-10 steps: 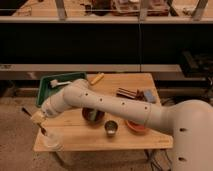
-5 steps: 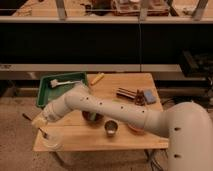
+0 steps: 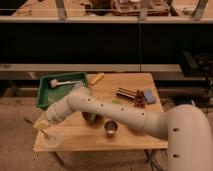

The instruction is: Place fork in paper cup

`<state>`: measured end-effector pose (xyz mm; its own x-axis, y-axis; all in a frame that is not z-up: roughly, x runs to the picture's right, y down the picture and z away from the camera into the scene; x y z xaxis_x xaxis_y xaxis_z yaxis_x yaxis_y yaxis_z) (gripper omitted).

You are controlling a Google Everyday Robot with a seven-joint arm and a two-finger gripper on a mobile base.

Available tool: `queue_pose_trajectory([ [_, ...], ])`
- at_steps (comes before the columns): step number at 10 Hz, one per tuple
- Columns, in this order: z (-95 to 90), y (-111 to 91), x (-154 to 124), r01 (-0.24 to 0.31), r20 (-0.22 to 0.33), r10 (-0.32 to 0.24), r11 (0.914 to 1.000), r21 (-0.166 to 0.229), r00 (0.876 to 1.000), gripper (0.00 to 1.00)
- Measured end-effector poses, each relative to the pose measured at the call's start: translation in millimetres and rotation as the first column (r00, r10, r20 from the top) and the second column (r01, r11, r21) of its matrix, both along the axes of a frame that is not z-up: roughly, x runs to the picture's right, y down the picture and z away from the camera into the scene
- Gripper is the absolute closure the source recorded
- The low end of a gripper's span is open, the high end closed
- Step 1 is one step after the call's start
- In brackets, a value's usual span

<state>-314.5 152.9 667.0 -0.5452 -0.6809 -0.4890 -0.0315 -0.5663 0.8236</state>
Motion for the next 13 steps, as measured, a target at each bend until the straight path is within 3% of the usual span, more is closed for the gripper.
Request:
queue_pose_trajectory([
  [10,23.0,25.0,21.9,-0.019,-0.046,0.019,0.9998,0.006,0.999,0.97],
  [11,23.5,27.0,21.6,-0.017,-0.047,0.018,0.9997,0.014,0.999,0.95],
  [13,22.7,29.9,18.3,-0.003,-0.055,0.005,0.9995,0.032,0.998,0.78],
])
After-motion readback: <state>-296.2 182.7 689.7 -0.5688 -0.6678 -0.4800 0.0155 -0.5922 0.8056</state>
